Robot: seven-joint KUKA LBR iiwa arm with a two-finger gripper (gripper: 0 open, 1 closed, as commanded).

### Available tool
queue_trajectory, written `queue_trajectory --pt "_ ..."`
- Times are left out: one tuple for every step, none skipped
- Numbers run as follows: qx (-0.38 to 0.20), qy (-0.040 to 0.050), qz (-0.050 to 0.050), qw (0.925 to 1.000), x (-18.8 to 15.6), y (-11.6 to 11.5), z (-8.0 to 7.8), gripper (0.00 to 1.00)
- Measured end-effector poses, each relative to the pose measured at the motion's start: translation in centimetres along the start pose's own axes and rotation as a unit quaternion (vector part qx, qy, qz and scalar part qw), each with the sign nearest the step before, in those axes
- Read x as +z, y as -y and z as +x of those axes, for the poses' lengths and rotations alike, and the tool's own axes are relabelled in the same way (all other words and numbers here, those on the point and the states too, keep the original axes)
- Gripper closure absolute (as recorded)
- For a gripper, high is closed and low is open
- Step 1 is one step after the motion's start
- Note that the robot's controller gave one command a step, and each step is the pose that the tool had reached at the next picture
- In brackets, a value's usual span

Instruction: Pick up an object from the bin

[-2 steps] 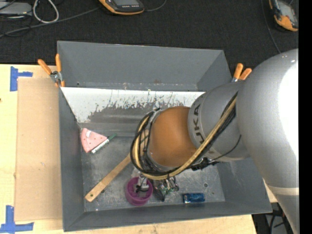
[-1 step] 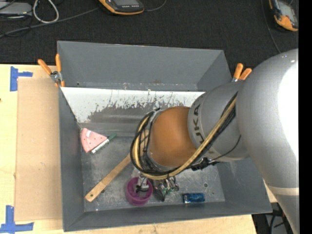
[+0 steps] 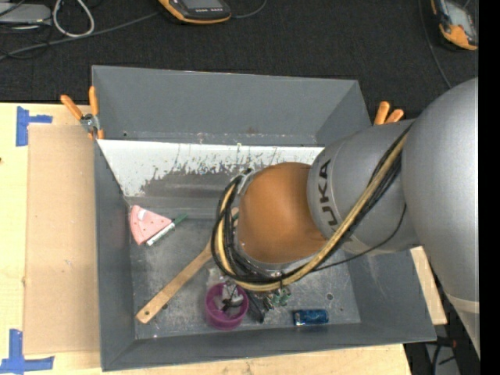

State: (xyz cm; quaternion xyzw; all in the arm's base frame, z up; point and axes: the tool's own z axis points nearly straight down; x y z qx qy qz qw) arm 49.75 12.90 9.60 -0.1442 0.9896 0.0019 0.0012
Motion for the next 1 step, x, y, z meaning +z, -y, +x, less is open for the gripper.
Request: queue_trajectory --pt "-0.050 -0.0006 -0.001 0.9987 -7.95 0.67 0.40 1.00"
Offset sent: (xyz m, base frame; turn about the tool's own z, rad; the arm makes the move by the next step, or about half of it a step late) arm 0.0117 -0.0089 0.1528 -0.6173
